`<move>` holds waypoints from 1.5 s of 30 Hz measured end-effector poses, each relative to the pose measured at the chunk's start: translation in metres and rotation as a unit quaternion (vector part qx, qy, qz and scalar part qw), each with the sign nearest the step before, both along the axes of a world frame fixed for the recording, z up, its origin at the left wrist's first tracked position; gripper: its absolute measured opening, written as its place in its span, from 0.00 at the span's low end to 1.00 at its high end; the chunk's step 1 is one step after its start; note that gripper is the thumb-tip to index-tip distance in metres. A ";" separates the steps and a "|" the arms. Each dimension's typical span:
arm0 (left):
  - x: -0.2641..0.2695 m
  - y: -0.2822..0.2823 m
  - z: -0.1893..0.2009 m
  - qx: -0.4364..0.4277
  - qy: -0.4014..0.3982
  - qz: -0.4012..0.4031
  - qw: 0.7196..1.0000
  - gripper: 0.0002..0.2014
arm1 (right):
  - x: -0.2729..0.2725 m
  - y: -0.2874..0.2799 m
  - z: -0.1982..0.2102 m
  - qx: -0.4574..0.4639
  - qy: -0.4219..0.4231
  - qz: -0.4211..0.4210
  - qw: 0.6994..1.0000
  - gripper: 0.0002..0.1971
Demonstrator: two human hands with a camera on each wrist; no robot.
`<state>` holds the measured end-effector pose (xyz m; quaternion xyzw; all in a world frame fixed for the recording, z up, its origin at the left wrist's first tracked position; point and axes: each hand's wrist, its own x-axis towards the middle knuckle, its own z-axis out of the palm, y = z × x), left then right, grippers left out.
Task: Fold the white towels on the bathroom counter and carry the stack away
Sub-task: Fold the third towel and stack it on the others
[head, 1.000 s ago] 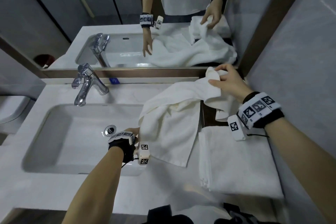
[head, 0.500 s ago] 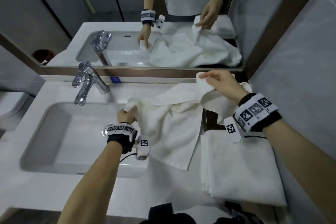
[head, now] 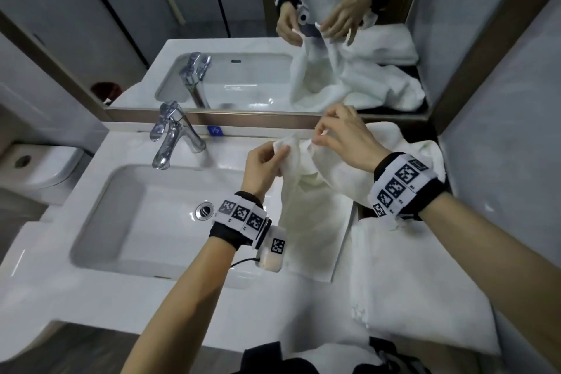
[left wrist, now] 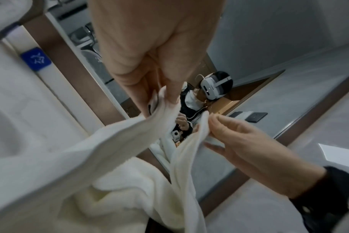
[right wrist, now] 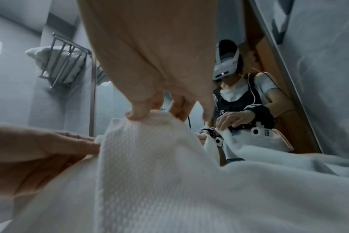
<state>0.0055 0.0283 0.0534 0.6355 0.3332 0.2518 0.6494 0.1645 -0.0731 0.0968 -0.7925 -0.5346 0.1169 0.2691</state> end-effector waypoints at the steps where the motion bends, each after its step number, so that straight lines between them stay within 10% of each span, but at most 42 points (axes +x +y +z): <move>1: 0.000 -0.005 0.000 -0.006 -0.003 -0.004 1.000 0.13 | -0.002 0.000 0.001 0.007 0.028 0.004 1.000 0.08; 25: 0.006 -0.045 -0.007 -0.149 -0.062 -0.057 0.985 0.14 | -0.014 0.008 -0.018 -0.007 0.188 -0.019 0.982 0.07; 40: 0.012 0.034 0.063 0.115 -0.004 0.028 0.993 0.16 | 0.044 -0.002 0.011 -0.034 0.054 0.124 0.990 0.25; 45: 0.008 0.073 0.089 0.156 0.000 0.088 0.984 0.14 | 0.083 -0.028 0.013 -0.047 -0.035 0.056 0.997 0.22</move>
